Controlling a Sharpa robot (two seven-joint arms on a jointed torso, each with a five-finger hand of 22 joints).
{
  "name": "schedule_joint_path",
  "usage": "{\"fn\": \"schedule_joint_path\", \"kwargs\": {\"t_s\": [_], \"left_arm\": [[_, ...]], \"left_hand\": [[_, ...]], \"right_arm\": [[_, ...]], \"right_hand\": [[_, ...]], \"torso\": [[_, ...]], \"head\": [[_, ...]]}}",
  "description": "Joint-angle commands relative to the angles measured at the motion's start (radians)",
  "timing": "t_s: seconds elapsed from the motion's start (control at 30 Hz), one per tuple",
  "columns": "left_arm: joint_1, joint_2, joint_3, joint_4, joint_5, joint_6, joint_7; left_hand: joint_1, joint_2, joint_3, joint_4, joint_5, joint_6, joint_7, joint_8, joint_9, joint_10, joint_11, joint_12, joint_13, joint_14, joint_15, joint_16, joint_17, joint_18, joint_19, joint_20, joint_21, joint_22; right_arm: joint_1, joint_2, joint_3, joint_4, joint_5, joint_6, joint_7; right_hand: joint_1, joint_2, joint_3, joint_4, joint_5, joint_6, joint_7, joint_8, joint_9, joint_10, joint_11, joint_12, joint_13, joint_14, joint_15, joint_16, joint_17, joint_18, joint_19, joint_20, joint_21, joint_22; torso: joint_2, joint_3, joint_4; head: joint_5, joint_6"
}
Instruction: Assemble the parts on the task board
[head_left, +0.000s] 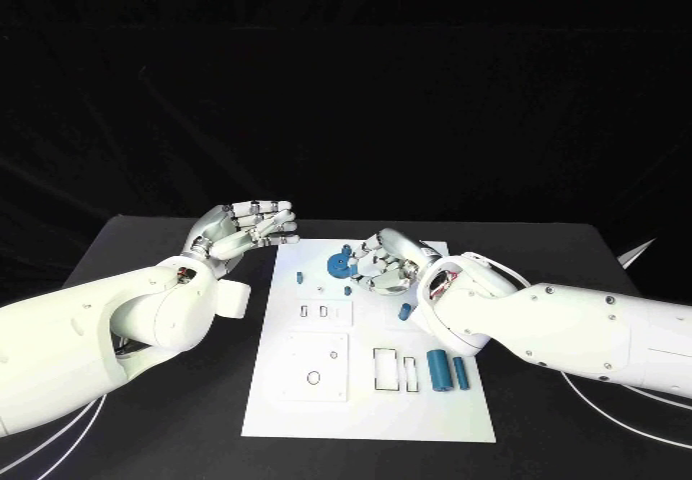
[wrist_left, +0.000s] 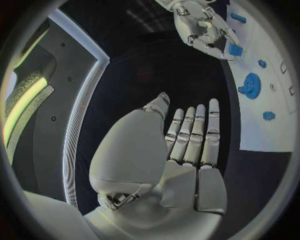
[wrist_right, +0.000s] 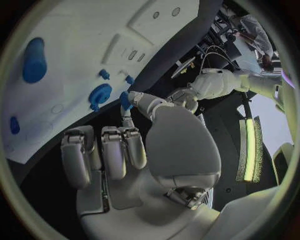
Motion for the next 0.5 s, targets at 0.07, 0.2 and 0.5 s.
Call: {"fn": "schedule_joint_path", "kwargs": {"t_s": [0.07, 0.2, 0.5], "left_arm": [[0.001, 0.004, 0.001, 0.001, 0.0, 0.007, 0.001], [0.001, 0.004, 0.001, 0.001, 0.0, 0.006, 0.001], [0.001, 0.005, 0.001, 0.003, 0.0, 0.006, -0.001]], "left_hand": [[0.007, -0.007, 0.003, 0.004, 0.004, -0.005, 0.042, -0.005, -0.002, 0.007, 0.002, -0.006, -0.001, -0.005, 0.0, -0.005, 0.001, 0.01, -0.001, 0.004, 0.006, -0.002], [0.007, -0.007, 0.003, 0.004, 0.004, -0.005, 0.042, -0.005, -0.002, 0.007, 0.002, -0.006, -0.001, -0.005, 0.0, -0.005, 0.001, 0.01, -0.001, 0.004, 0.006, -0.002], [0.007, -0.007, 0.003, 0.004, 0.004, -0.005, 0.042, -0.005, -0.002, 0.007, 0.002, -0.007, -0.001, -0.005, 0.0, -0.005, 0.002, 0.01, -0.002, 0.004, 0.006, -0.002]], "right_arm": [[-0.014, 0.029, -0.003, -0.007, -0.09, 0.04, -0.071], [-0.029, 0.053, -0.006, -0.015, -0.122, 0.049, -0.1], [-0.061, 0.083, -0.009, -0.021, -0.181, 0.055, -0.142]], "right_hand": [[-0.007, 0.006, 0.001, 0.0, -0.005, 0.006, 0.0, 0.008, 0.007, 0.072, -0.006, 0.006, 0.23, 0.098, -0.005, 0.005, 0.236, -0.014, 0.106, -0.008, 0.005, 0.263], [-0.007, 0.006, 0.001, 0.0, -0.005, 0.006, 0.0, 0.008, 0.007, 0.072, -0.006, 0.006, 0.23, 0.098, -0.005, 0.005, 0.236, -0.014, 0.106, -0.008, 0.005, 0.263], [-0.011, 0.006, 0.0, 0.0, -0.007, 0.008, -0.001, 0.009, 0.008, 0.073, -0.007, 0.006, 0.231, 0.098, -0.006, 0.005, 0.234, -0.014, 0.106, -0.008, 0.005, 0.263]], "torso": [[0.001, 0.0004, -0.0005], [0.002, 0.0005, -0.0013], [0.002, 0.002, -0.0018]], "head": [[0.009, -0.004], [0.013, -0.006], [0.025, -0.013]]}}
